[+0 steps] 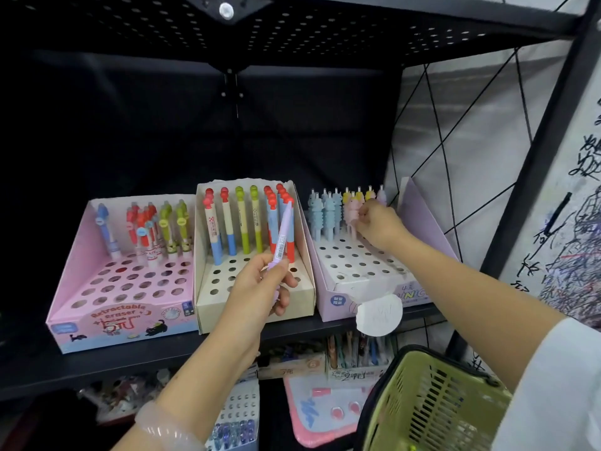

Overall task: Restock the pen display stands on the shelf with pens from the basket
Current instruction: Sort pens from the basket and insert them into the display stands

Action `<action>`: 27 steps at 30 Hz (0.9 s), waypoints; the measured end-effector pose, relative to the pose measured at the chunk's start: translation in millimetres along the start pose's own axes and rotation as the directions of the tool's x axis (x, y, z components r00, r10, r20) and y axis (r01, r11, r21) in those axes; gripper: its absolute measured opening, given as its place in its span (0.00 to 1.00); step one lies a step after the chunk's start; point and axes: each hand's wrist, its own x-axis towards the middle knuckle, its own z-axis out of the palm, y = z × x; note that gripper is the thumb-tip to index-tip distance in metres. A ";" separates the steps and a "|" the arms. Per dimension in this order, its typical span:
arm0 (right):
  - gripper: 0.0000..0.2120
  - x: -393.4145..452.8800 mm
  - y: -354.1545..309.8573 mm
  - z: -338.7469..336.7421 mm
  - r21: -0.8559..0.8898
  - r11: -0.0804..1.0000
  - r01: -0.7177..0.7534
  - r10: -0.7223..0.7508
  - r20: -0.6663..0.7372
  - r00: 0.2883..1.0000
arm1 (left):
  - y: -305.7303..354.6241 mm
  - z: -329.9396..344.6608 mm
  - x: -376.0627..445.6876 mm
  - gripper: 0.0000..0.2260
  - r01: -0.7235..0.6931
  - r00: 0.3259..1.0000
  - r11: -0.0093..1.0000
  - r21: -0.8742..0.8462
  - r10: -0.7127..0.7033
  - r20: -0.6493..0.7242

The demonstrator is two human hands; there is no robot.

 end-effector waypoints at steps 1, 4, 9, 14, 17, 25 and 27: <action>0.13 -3.4 -5.4 -3.6 -0.006 1.000 0.000 -0.001 -0.050 0.999 | 1.2 -0.8 -1.0 0.05 -0.001 1.000 1.000 0.002 0.001 0.003; 0.11 -18.0 -34.9 -16.9 0.154 0.986 0.069 -0.039 -0.186 0.982 | 4.9 -3.1 -3.4 0.05 -0.018 1.000 1.000 0.003 0.018 0.015; 0.06 -71.0 -94.4 -25.4 0.706 0.708 -0.023 -0.233 0.264 0.936 | 11.1 -9.4 -10.2 0.06 -0.038 0.999 0.999 -0.017 0.038 0.027; 0.06 -94.9 -118.2 -15.2 0.798 0.595 -0.097 -0.292 0.327 0.899 | 18.1 -21.4 -21.4 0.03 -0.040 0.999 0.998 -0.041 0.041 0.033; 0.05 -97.1 -124.2 -13.0 0.884 0.427 -0.190 -0.202 0.298 0.933 | 21.1 -36.9 -25.9 0.03 -0.071 0.995 0.990 -0.120 0.062 -0.074; 0.22 -106.7 -126.5 -19.0 0.393 0.859 0.328 -0.355 -0.005 0.935 | 33.0 -59.3 -23.1 0.04 -0.154 0.960 0.987 0.048 0.161 -0.230; 0.17 -110.9 -129.6 -21.5 0.200 0.798 0.568 -0.586 0.039 0.810 | 33.8 -52.1 -21.0 0.04 -0.181 0.962 0.981 0.072 0.191 -0.192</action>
